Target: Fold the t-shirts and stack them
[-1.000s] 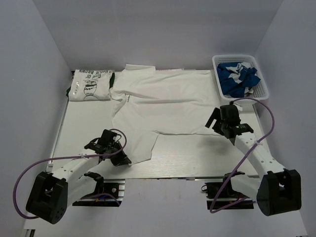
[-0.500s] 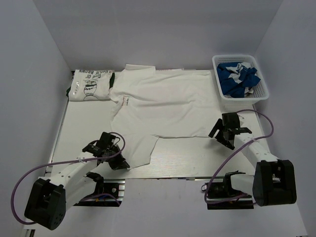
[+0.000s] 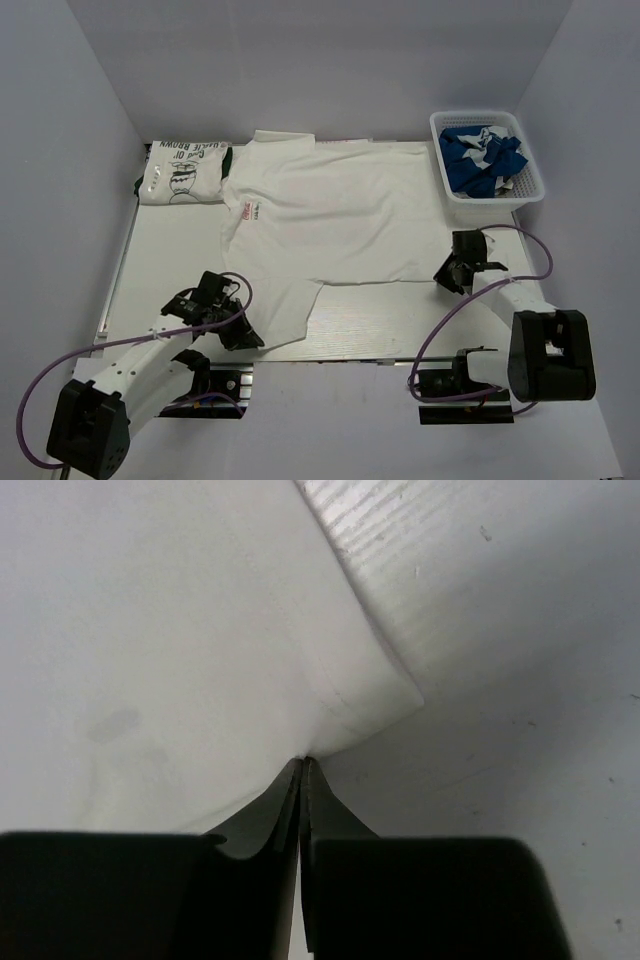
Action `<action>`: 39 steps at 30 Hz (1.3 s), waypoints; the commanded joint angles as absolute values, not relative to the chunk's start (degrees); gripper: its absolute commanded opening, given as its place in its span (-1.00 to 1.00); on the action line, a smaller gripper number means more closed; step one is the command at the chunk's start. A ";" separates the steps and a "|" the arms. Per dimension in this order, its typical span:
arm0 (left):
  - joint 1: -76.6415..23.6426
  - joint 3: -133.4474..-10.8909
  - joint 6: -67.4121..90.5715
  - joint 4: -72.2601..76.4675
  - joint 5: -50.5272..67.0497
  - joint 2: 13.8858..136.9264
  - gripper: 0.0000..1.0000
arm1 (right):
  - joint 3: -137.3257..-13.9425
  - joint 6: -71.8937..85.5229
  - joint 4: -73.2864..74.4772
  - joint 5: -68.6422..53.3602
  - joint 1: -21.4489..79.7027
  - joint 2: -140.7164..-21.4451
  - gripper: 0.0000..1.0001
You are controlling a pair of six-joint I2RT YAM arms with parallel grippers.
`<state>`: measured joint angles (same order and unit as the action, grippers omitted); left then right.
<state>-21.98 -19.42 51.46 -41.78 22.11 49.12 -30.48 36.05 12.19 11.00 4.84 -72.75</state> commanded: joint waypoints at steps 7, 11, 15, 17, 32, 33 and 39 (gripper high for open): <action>-22.76 -20.91 47.55 -50.71 25.39 45.62 -1.00 | -26.37 35.42 23.02 12.75 4.83 -59.33 -1.00; -22.76 -23.80 46.41 -51.77 26.19 44.30 -1.00 | -25.93 33.76 23.03 9.94 5.01 -55.99 -1.00; -22.76 -27.50 45.88 -44.84 28.74 45.35 -1.00 | -27.16 33.05 21.54 8.71 5.19 -57.57 -1.00; -22.76 -29.60 45.35 -37.47 27.09 47.18 -1.00 | -27.86 32.52 19.52 8.35 5.45 -59.32 -1.00; -21.62 -49.22 39.99 -26.54 19.43 66.01 -1.00 | -35.95 33.40 24.60 14.40 5.10 -65.04 -0.05; -21.62 -49.22 39.99 -27.15 19.42 66.01 -1.00 | -35.86 33.49 25.74 15.20 4.75 -64.26 0.01; -21.62 -49.22 39.47 -26.02 18.90 65.48 -1.00 | -35.42 34.45 27.86 17.76 3.43 -67.49 0.33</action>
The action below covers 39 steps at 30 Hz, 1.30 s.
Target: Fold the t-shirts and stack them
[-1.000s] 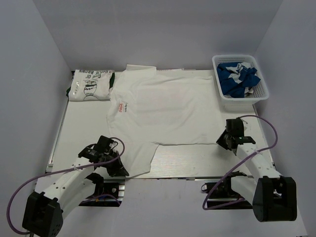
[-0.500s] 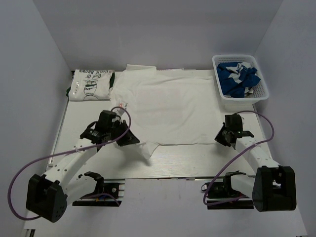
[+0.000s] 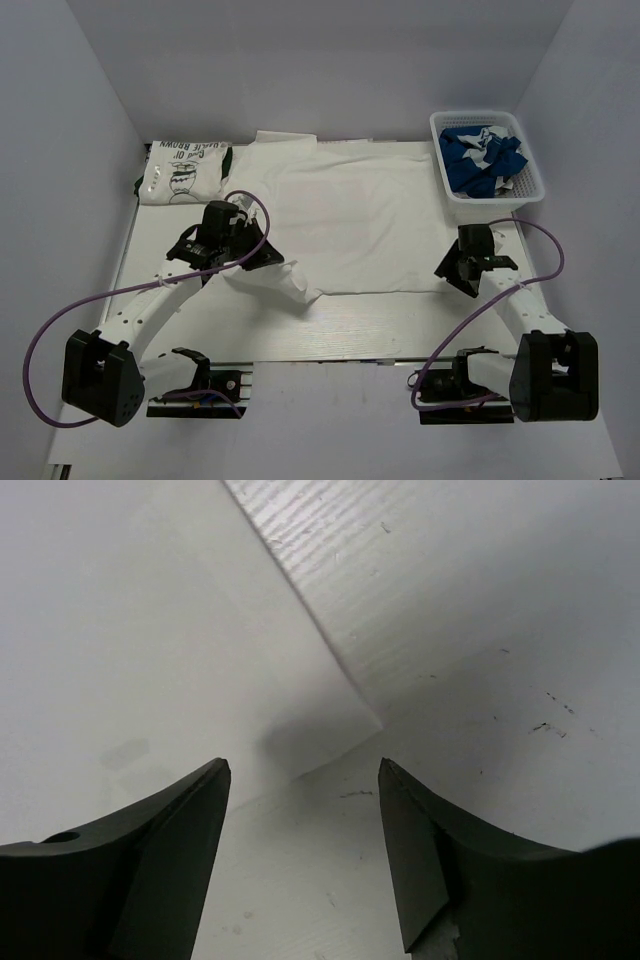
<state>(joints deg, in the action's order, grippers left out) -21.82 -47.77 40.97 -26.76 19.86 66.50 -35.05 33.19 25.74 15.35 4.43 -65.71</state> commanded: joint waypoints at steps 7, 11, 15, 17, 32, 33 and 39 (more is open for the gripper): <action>-21.62 -49.75 39.46 -26.02 19.42 66.09 -1.00 | -34.10 34.02 18.57 13.71 2.29 -72.94 0.39; -21.62 -49.75 39.46 -26.54 19.42 66.09 -1.00 | -35.07 34.10 18.28 15.55 2.20 -75.93 -0.05; -21.62 -49.75 39.46 -26.54 18.81 66.09 -1.00 | -34.10 34.10 17.14 14.24 2.20 -76.12 -0.76; -21.62 -49.75 39.46 -26.54 18.81 66.09 -1.00 | -34.28 33.75 17.31 13.88 2.29 -75.68 -0.86; -20.57 -65.10 41.13 -29.36 5.12 77.59 -1.00 | -46.75 30.15 21.36 8.19 2.64 -77.61 -1.00; -20.57 -66.26 41.13 -29.96 4.14 78.56 -1.00 | -48.58 30.58 21.79 8.17 2.64 -78.91 -1.00; -18.81 -74.61 39.81 -29.01 -0.52 84.63 -1.00 | -56.94 30.67 23.37 10.28 2.37 -82.79 -1.00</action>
<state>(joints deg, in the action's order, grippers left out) -19.73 -70.72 40.75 -29.89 4.05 83.96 -52.58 31.05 22.00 9.26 2.63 -81.43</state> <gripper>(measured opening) 0.027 0.066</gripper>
